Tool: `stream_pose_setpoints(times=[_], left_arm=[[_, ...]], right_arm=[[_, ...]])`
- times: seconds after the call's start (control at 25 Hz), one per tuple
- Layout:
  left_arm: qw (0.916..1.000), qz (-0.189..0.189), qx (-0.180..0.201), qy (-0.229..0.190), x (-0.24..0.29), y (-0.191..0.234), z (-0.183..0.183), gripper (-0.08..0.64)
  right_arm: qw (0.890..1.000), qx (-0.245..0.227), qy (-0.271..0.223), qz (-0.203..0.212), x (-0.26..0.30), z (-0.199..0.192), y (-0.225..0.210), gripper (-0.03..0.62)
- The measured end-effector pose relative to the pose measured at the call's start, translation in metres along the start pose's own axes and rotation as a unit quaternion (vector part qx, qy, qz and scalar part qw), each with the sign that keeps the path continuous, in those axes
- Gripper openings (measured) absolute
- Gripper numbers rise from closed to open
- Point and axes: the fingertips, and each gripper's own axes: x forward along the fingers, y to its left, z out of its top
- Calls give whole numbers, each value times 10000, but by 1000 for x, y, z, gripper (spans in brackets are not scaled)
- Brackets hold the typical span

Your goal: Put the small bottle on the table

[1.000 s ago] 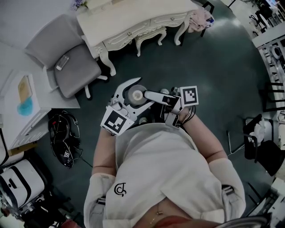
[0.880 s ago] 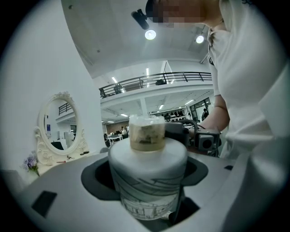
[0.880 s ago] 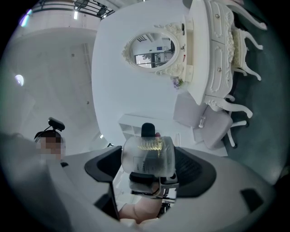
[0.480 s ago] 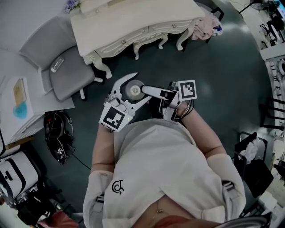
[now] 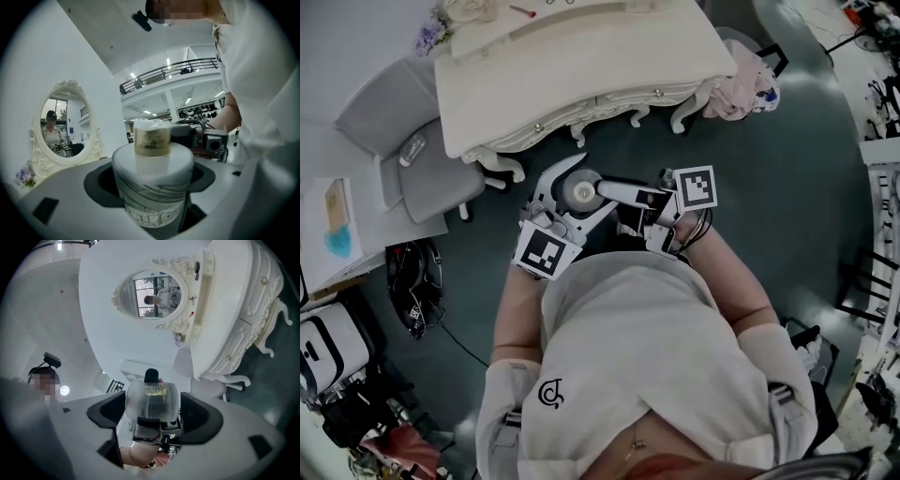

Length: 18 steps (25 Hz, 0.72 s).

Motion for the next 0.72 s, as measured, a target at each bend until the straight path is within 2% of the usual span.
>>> stream_pose_setpoints(times=[0.32,0.6,0.72], left_arm=[[9990,346,-55,266,57,56,-11,351],[9987,389,-191,265,91,129,-34,351],[9988,338,-250,269,104,165,-46,351]], right_arm=[[9995,226,203,-61,-5,75,-21,374],[9991,230,213,-283,22,150,-48,374],[9985,146,148,-500,37,185,-63,374]])
